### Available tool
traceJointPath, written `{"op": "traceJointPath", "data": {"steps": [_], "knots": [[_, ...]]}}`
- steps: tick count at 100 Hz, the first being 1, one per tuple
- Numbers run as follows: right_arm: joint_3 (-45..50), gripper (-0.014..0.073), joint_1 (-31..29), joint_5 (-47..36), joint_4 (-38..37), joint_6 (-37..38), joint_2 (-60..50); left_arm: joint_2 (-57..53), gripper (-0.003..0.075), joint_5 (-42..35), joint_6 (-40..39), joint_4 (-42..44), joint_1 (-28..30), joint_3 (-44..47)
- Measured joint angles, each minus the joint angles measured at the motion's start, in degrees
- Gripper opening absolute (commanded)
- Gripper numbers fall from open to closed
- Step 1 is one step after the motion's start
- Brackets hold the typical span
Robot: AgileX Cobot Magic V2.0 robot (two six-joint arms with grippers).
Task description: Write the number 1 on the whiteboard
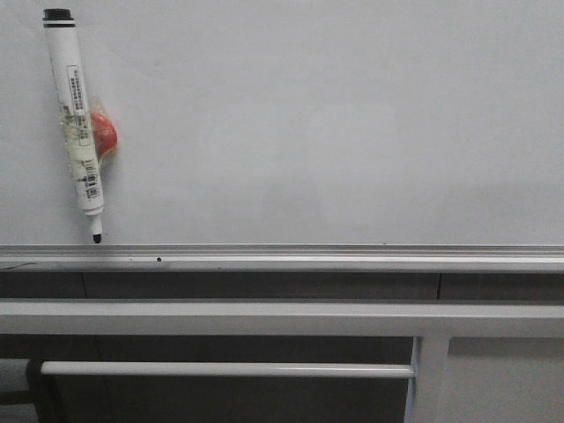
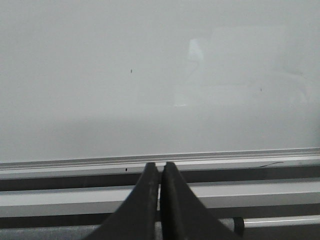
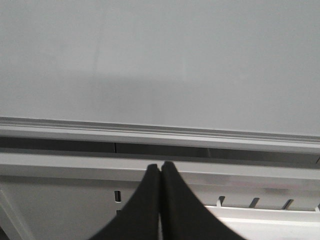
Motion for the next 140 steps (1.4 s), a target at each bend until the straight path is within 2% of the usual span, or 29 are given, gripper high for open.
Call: {"op": "traceJointPath", "data": {"steps": [46,63,79,86,100,119,133,140], "knots": [[0.0,-0.0064,0.0,0.0,0.0,0.0,0.0,0.0,-0.002,-1.0,0.0,0.0,0.0,0.0],[0.0,-0.0063,0.0,0.0,0.0,0.0,0.0,0.0,-0.002,-7.9,0.0,-2.2,0.0,0.0],[0.1,-0.0063,0.0,-2.1,-4.5,0.0,0.0,0.0,-0.002,-15.5,0.0,-7.4,0.0,0.0],[0.3,-0.0063,0.0,-6.5,-5.3,0.0,0.0,0.0,-0.002,-19.1,0.0,-8.2,0.0,0.0],[0.3,-0.0064,0.0,-23.5,-5.9,0.0,0.0,0.0,-0.002,-27.2,0.0,-9.0,0.0,0.0],[0.3,-0.0064,0.0,-48.0,-6.2,0.0,0.0,0.0,-0.002,-30.4,-0.3,-10.8,0.0,0.0],[0.3,-0.0063,0.0,-57.9,-6.3,0.1,0.0,0.0,-0.002,-30.5,-1.4,-14.2,0.0,0.0],[0.3,-0.0064,0.0,-58.9,-6.4,1.9,-0.1,0.0,-0.002,-30.5,-1.6,-14.7,0.0,0.0]]}}
